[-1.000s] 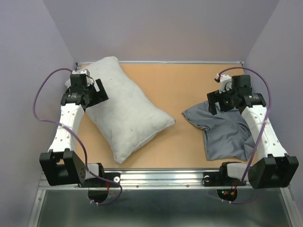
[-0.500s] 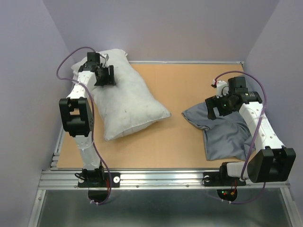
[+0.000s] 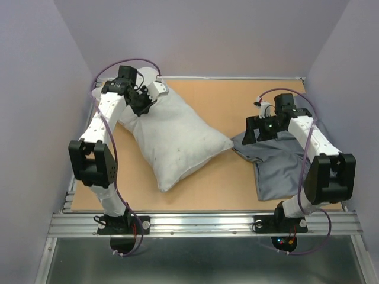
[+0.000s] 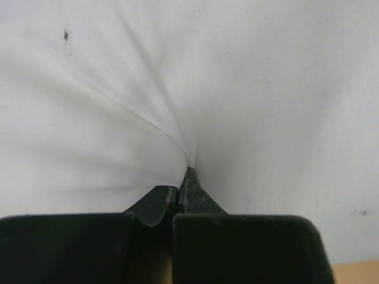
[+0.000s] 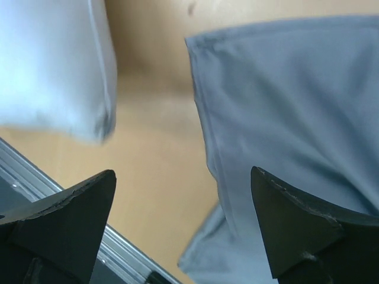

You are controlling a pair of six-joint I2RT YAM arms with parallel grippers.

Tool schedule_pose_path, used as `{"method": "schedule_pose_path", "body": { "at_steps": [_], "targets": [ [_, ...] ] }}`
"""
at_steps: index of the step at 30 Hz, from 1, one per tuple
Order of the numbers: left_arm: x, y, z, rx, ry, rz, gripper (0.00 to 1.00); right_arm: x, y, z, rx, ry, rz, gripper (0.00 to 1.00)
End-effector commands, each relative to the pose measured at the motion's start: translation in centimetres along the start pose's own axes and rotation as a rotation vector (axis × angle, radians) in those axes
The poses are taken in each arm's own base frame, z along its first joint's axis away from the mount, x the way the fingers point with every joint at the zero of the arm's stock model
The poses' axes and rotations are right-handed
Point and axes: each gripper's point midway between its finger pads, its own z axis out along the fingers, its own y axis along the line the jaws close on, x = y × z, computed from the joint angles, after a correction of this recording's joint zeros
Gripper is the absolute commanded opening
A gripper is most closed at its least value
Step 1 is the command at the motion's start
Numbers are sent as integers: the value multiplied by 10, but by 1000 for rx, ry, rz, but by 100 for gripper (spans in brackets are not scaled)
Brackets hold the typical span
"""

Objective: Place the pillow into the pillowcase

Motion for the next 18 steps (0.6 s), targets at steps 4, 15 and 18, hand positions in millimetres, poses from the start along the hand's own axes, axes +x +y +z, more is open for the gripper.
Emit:
{"method": "schedule_pose_path", "body": {
  "at_steps": [4,15,18],
  "targets": [
    [-4,-77,-78,85,-182,212,0,-70,48,58,-220,-92,-34,100],
    [-66,-54,-70,48,-428,-106,0,35,219,121,-567,181,-307,81],
    [-102,-52,-84,100,-538,-143,0,37,260,126,-612,151,-328,79]
  ]
}}
